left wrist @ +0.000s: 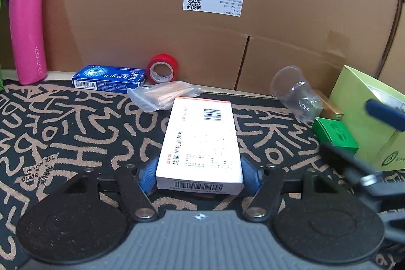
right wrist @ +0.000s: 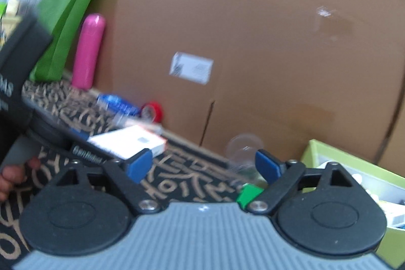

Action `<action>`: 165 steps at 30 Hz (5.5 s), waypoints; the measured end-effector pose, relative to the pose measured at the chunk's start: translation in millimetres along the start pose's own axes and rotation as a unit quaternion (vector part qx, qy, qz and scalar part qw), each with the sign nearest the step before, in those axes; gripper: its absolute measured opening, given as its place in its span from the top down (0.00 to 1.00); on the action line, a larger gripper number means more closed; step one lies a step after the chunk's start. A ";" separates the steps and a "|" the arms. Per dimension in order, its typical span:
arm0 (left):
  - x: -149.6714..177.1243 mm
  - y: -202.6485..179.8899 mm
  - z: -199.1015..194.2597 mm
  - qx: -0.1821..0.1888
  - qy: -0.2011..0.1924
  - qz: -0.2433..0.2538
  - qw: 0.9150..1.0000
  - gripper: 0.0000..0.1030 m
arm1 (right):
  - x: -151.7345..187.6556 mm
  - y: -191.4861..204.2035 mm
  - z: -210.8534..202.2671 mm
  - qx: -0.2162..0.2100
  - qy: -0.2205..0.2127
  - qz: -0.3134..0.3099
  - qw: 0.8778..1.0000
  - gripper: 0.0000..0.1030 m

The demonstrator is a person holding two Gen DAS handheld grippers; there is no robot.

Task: Organize objects
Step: 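Grasp the white medicine box with the left tool while the right tool grasps the clear cup, then carry white box and clear cup into the lime-green box and open both tools, then grasp the bag of sticks with the left tool while the right tool grasps the green box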

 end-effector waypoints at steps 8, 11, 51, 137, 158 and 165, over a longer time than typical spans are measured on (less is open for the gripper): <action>-5.7 19.0 9.5 -0.024 0.004 -0.021 0.999 0.25 | 13.7 -10.3 53.2 0.045 0.087 0.009 0.995 0.27; -7.0 20.8 9.4 -0.019 0.008 -0.029 0.999 0.25 | 14.2 -27.6 73.7 0.090 0.107 0.008 0.990 0.27; -5.0 -0.1 21.1 -0.038 -0.019 0.041 0.998 0.31 | 38.0 -22.5 24.2 -0.010 0.086 0.110 0.990 0.58; -41.0 -32.3 -25.8 0.004 -0.082 -0.029 0.996 0.06 | -7.1 -126.1 -69.8 0.167 -0.111 0.145 0.969 0.00; -67.5 39.2 60.8 -0.035 -0.037 -0.020 0.999 0.06 | 72.2 -53.9 -37.9 0.054 0.101 0.224 0.968 0.00; -61.1 37.8 90.8 -0.050 -0.013 0.022 0.998 0.20 | 65.9 -50.7 8.5 0.051 0.124 0.237 0.962 0.08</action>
Point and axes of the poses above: each gripper's, at about its wrist camera, not at the fingertips, and z roughly the way its jaws point, y to its left, x to its underside, the point moved 10 cm from there along z, roughly the way its jaws point, and after that the axes turned 14 degrees about -x, right-handed, at the moved point
